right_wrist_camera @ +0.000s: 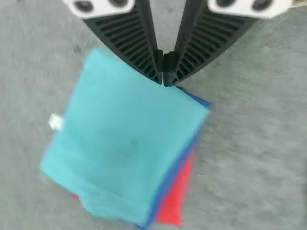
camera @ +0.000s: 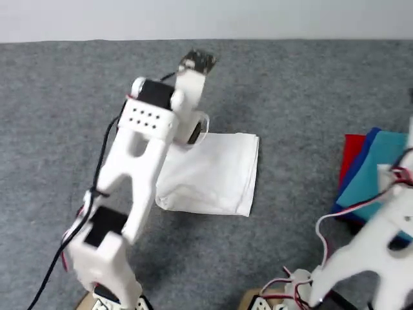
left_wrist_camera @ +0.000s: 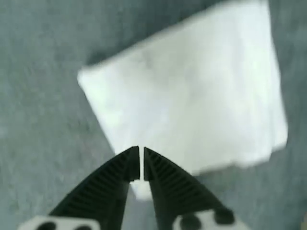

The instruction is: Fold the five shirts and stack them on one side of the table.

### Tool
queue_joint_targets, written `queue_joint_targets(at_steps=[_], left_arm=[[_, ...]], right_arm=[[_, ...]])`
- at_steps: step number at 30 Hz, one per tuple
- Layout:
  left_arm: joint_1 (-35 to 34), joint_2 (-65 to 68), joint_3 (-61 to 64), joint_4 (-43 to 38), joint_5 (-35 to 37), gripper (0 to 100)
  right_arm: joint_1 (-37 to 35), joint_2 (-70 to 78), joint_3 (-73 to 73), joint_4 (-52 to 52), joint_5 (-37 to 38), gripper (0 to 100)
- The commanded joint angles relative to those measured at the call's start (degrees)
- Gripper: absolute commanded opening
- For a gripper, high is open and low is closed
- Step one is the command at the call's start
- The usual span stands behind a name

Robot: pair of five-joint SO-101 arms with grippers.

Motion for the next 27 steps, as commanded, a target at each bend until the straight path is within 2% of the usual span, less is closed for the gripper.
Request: queue_joint_targets(at_steps=[1, 6, 9, 15, 21, 23, 27], left_arm=[[-2.11, -12.31, 10.95, 1.49, -0.97, 1], [-2.2, -15.12, 22.11, -2.02, -1.23, 1], [-2.2, -15.12, 25.71, -6.33, -1.23, 1], [-3.25, -15.12, 32.22, -12.75, -1.23, 1], [-3.52, -15.12, 41.54, -22.51, -1.23, 1], [-3.16, -15.12, 44.0, -23.38, -1.49, 1], [-3.43, -15.12, 50.86, -23.47, -6.95, 0]], right_arm=[[-8.84, 0.13, 1.58, 2.15, -4.66, 1.1], [-22.29, 4.79, 8.62, 1.71, -13.89, 1.0], [-25.89, 7.34, 9.05, 1.71, -17.58, 1.0], [-26.95, 9.01, 8.97, 1.98, -17.93, 1.0], [-26.95, 9.01, 8.97, 2.15, -17.67, 1.0], [-27.03, 9.01, 8.97, 2.15, -17.67, 1.0], [-26.95, 9.01, 8.97, 2.15, -17.67, 1.0]])
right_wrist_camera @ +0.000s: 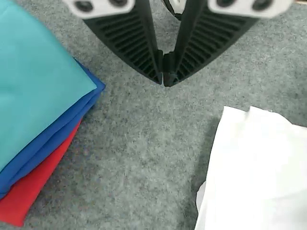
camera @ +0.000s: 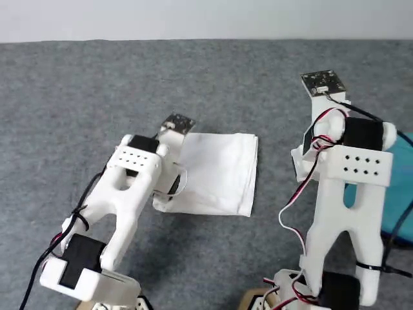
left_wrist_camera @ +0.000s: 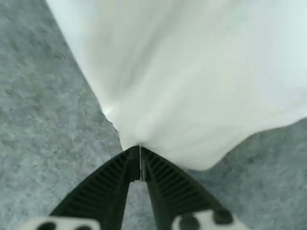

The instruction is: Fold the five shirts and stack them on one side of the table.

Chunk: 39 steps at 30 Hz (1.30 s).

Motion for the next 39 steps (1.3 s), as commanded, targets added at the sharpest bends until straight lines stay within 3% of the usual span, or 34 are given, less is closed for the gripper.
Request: queue_joint_targets(at_steps=[1, 7, 13, 20, 26, 31, 39], left_arm=[[-0.88, -3.08, 5.14, -0.97, -4.66, 0], [-7.91, -3.78, 7.16, 0.26, -8.18, 0], [-15.65, -3.87, -6.2, 10.64, -8.18, 0], [-35.52, -3.87, -23.34, 16.97, -8.18, 0], [-50.99, -3.87, -27.21, 16.53, -8.18, 0], [-57.49, -3.69, -27.21, 16.53, -8.18, 0], [-61.54, -3.43, -27.12, 14.07, -8.35, 0]], right_arm=[[-0.57, -0.04, -0.26, 2.15, -0.35, 1.0], [-0.66, -0.04, -0.26, 2.07, -0.35, 1.0], [-3.21, -0.04, -0.35, 1.98, -0.35, 1.0], [-20.0, 1.36, -0.09, -0.84, -0.7, 1.0], [-31.43, 7.96, -0.09, -8.4, -0.79, 1.0], [-38.99, 15.08, -0.44, -13.76, -0.79, 1.0], [-48.57, 25.63, -4.66, -16.66, -0.79, 1.0]])
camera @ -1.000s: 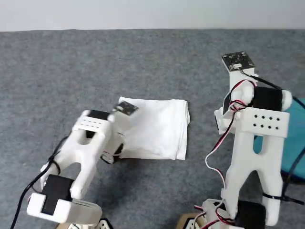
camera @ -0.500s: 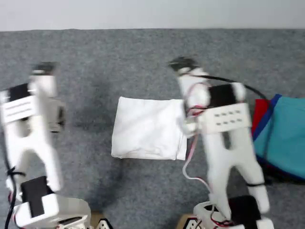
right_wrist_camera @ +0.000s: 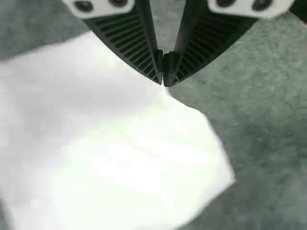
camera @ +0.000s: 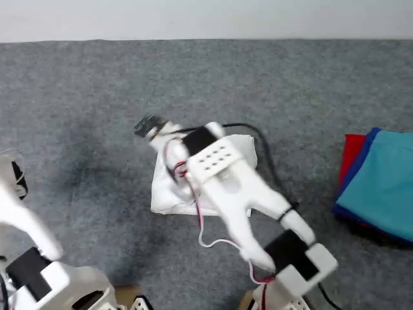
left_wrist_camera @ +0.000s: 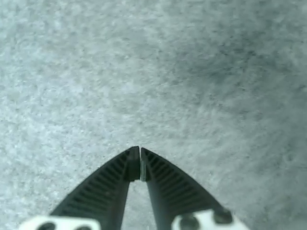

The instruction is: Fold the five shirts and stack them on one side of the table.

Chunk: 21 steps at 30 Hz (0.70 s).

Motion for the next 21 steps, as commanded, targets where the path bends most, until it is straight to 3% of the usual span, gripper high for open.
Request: queue_joint_targets(at_steps=[1, 9, 21], left_arm=[[-1.23, -1.76, -1.89, -1.41, -0.53, 0], [-1.05, -1.67, -1.89, -2.2, -0.35, 0], [-0.62, -1.67, -1.89, -2.2, -0.26, 0]], right_arm=[[-2.15, 2.77, -5.19, -0.92, -0.44, 1.0], [-0.92, 15.69, -5.98, -0.13, 0.0, 1.0], [-2.15, 9.54, -24.18, 8.75, 0.09, 1.0]])
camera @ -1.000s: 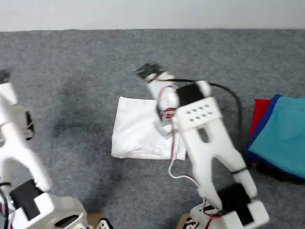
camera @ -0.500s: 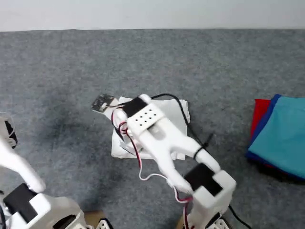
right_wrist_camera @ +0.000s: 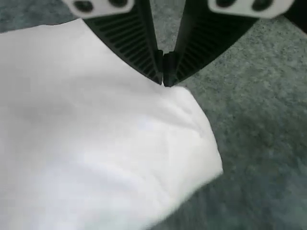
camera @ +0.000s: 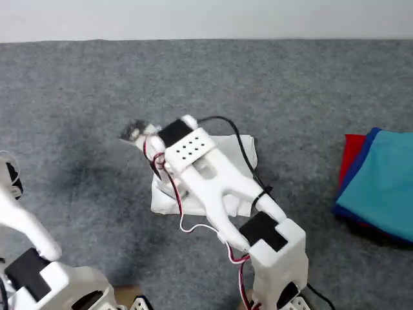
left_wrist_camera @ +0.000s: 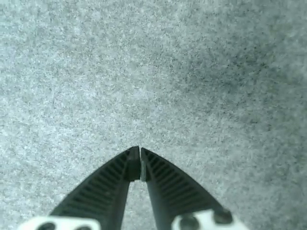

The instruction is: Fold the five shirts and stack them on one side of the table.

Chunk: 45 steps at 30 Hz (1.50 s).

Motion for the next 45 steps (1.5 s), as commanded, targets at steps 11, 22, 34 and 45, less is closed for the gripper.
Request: queue_joint_targets(at_steps=[11, 22, 34, 45], left_arm=[[0.35, -1.67, -1.89, -0.79, -0.44, 0], [0.18, -2.11, -1.89, -0.44, -0.53, 0], [0.35, -2.37, -1.89, -0.26, -0.44, 0], [0.09, -10.55, -7.25, 9.85, -0.44, 0]], right_arm=[[-0.13, 9.8, -4.84, 0.66, -0.18, 1.0], [-0.84, 10.59, -5.27, 5.05, 0.0, 1.0], [-0.57, -5.32, -5.19, 7.87, 0.0, 1.0], [9.27, -10.33, -0.53, 9.89, -0.35, 1.0]])
